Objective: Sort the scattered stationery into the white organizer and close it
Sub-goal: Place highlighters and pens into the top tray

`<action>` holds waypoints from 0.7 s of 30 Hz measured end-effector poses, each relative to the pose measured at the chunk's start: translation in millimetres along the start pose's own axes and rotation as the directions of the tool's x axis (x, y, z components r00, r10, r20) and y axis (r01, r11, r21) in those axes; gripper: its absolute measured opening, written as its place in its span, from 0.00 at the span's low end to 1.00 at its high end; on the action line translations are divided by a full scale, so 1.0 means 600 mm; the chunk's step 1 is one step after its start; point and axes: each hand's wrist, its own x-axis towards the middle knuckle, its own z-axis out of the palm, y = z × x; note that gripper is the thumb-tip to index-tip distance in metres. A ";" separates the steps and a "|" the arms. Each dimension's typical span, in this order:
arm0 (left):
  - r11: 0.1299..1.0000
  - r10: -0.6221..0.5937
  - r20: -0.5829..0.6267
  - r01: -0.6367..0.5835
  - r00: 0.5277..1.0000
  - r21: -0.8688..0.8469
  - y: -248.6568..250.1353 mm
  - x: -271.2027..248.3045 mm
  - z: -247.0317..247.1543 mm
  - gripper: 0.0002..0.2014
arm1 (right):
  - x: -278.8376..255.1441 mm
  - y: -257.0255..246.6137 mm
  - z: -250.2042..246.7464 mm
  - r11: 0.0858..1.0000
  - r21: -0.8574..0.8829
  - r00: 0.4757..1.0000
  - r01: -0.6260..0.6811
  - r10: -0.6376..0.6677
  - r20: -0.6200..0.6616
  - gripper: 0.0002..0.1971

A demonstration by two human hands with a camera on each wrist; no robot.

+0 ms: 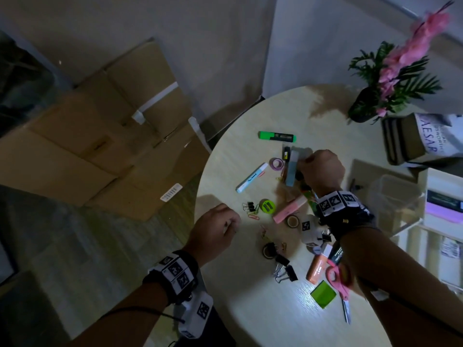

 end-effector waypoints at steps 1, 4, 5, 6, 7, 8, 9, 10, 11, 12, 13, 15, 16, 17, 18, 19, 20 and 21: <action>1.000 -0.011 -0.010 0.011 1.000 0.021 0.002 0.009 -0.001 0.05 | -0.006 0.001 -0.009 1.000 0.014 1.000 0.013 -0.013 -0.018 0.22; 0.996 -0.066 -0.053 0.069 0.996 0.060 0.006 0.052 -0.001 0.07 | -0.020 0.014 -0.042 0.990 0.087 0.985 0.109 -0.096 -0.142 0.17; 0.992 -0.087 -0.066 0.092 0.994 0.081 0.008 0.073 0.000 0.07 | -0.029 0.016 -0.059 0.982 0.144 0.979 0.122 -0.096 -0.178 0.14; 0.987 -0.099 -0.078 0.108 0.992 0.122 0.010 0.096 0.001 0.08 | -0.034 0.023 -0.070 0.966 0.215 0.971 0.147 -0.100 -0.215 0.11; 0.977 -0.108 -0.084 0.121 0.991 0.177 0.014 0.119 0.003 0.09 | -0.043 0.026 -0.086 0.949 0.278 0.969 0.152 -0.086 -0.233 0.09; 0.966 -0.123 -0.082 0.139 0.989 0.220 0.016 0.141 0.005 0.11 | -0.049 0.034 -0.098 0.933 0.321 0.966 0.159 -0.079 -0.247 0.08; 0.957 -0.147 -0.074 0.161 0.986 0.241 0.018 0.162 0.007 0.13 | -0.056 0.042 -0.111 0.924 0.354 0.967 0.146 -0.059 -0.247 0.07; 0.950 -0.171 -0.056 0.179 0.984 0.254 0.020 0.179 0.008 0.15 | -0.063 0.050 -0.125 0.908 0.396 0.968 0.137 -0.038 -0.247 0.07; 0.943 -0.188 -0.040 0.192 0.981 0.273 0.021 0.193 0.010 0.17 | -0.069 0.059 -0.138 0.891 0.439 0.971 0.117 -0.009 -0.240 0.07; 0.934 -0.193 -0.033 0.194 0.981 0.300 0.023 0.203 0.012 0.17 | -0.078 0.068 -0.153 0.866 0.489 0.971 0.106 0.015 -0.238 0.08; 0.926 -0.188 -0.034 0.188 0.982 0.328 0.026 0.212 0.014 0.16 | -0.085 0.080 -0.167 0.833 0.544 0.972 0.103 0.030 -0.231 0.11; 0.904 -0.184 -0.039 0.185 0.982 0.385 0.029 0.225 0.015 0.13 | -0.098 0.098 -0.190 0.739 0.662 0.977 0.125 0.024 -0.210 0.17; 0.891 -0.192 -0.037 0.190 0.981 0.413 0.031 0.229 0.014 0.12 | -0.105 0.107 -0.202 0.704 0.699 0.979 0.129 0.022 -0.204 0.19; 0.880 -0.204 -0.036 0.200 0.978 0.430 0.032 0.233 0.013 0.12 | -0.108 0.119 -0.211 0.686 0.715 0.979 0.135 0.018 -0.202 0.18; 0.877 -0.221 -0.039 0.216 0.974 0.430 0.033 0.236 0.012 0.13 | -0.111 0.130 -0.220 0.673 0.728 0.981 0.129 0.022 -0.195 0.16; 0.875 -0.239 -0.040 0.234 0.970 0.424 0.034 0.237 0.010 0.13 | -0.111 0.145 -0.227 0.660 0.741 0.981 0.126 0.028 -0.192 0.13; 0.874 -0.255 -0.040 0.248 0.966 0.417 0.037 0.238 0.008 0.13 | -0.113 0.158 -0.237 0.637 0.762 0.982 0.119 0.036 -0.184 0.11; 0.875 -0.261 -0.043 0.255 0.964 0.412 0.040 0.238 0.006 0.13 | -0.114 0.174 -0.247 0.618 0.778 0.983 0.112 0.046 -0.178 0.10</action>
